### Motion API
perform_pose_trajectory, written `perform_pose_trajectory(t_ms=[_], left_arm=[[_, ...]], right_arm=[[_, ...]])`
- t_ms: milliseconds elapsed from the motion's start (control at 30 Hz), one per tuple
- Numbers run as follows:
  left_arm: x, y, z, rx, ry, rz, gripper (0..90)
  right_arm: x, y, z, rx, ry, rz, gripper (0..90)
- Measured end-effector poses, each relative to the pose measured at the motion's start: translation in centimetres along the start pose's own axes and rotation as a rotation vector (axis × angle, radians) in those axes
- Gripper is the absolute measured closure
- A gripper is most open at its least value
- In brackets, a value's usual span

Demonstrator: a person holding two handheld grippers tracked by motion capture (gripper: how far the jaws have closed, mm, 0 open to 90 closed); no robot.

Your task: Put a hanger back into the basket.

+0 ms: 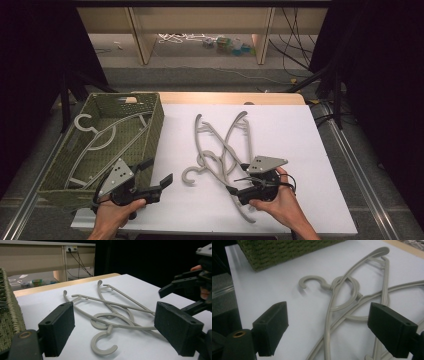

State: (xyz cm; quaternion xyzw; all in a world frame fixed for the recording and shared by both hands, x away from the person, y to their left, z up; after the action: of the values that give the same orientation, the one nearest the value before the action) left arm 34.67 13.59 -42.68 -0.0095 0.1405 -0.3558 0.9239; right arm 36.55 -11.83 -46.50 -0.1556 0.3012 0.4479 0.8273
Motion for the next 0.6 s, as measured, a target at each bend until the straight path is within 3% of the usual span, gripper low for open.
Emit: perform_pose_trajectory(t_ms=[300, 600], left_arm=[[0.1, 0.0, -0.3, 0.004, 0.012, -0.009, 16.5], [0.1, 0.0, -0.2, 0.005, 0.011, -0.011, 16.6]], right_arm=[[3.3, -0.5, -1.0, -0.065, 0.172, -0.005, 32.1], [6.3, -0.3, -1.1, -0.083, 0.275, 0.035, 44.4]])
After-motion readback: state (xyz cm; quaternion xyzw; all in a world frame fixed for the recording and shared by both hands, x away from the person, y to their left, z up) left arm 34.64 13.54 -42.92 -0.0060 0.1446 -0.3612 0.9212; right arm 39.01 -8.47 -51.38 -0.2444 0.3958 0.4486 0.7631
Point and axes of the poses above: each handheld gripper's, and its own axes: x roughly forward along the jaws, z roughly out of its top, y roughly to its left, the point moved 8 cm from there along x, roughly forward along the jaws, and after that the axes turned 2 degrees about y, right-handed, at the moved point
